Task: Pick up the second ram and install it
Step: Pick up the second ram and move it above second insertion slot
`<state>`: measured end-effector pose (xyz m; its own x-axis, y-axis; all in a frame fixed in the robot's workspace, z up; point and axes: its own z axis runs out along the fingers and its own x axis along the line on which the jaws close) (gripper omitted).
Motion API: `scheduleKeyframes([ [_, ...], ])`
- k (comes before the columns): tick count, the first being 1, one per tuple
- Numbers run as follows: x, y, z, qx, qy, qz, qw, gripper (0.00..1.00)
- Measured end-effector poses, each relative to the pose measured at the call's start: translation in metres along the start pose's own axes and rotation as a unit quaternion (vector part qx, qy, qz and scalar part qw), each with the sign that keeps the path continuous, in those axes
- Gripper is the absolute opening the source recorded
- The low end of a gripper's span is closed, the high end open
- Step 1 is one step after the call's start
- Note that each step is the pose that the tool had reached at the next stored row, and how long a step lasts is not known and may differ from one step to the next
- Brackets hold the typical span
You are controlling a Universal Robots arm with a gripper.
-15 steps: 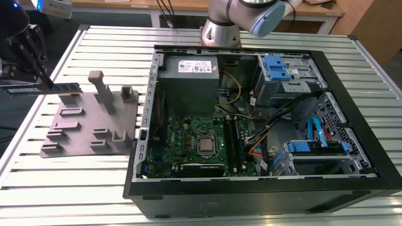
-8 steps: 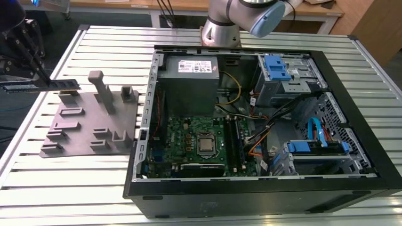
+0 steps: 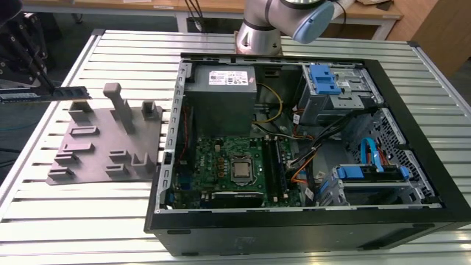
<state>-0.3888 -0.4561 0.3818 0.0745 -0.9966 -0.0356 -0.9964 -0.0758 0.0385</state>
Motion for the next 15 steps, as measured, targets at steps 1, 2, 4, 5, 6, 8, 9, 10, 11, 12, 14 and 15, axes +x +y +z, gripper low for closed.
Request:
scheduleKeyframes([
  [1,-0.0001,0.0001,-0.0019,0.0000,0.0000,0.000,1.0000,0.11],
  [2,-0.0001,0.0001,-0.0036,0.0000,0.0000,0.000,1.0000,0.11],
  [4,-0.0002,0.0003,-0.0067,0.0000,0.0000,0.000,1.0000,0.11],
  [5,-0.0003,0.0003,-0.0082,0.0000,0.0000,0.000,1.0000,0.11],
  [6,-0.0003,0.0004,-0.0097,0.0000,0.0000,0.000,1.0000,0.11],
  [8,-0.0005,0.0005,-0.0126,0.0000,0.0000,0.000,1.0000,0.11],
  [9,-0.0005,0.0005,-0.0139,0.0000,0.0000,0.000,1.0000,0.11],
  [10,-0.0005,0.0006,-0.0150,0.0000,0.0000,0.000,1.0000,0.11],
  [11,-0.0006,0.0007,-0.0163,0.0000,0.0000,0.000,1.0000,0.11],
  [12,-0.0006,0.0007,-0.0176,0.0000,0.0000,0.000,1.0000,0.11],
  [14,-0.0007,0.0008,-0.0203,0.0000,0.0000,0.000,1.0000,0.11],
  [15,-0.0008,0.0008,-0.0218,0.0000,0.0000,0.000,1.0000,0.11],
])
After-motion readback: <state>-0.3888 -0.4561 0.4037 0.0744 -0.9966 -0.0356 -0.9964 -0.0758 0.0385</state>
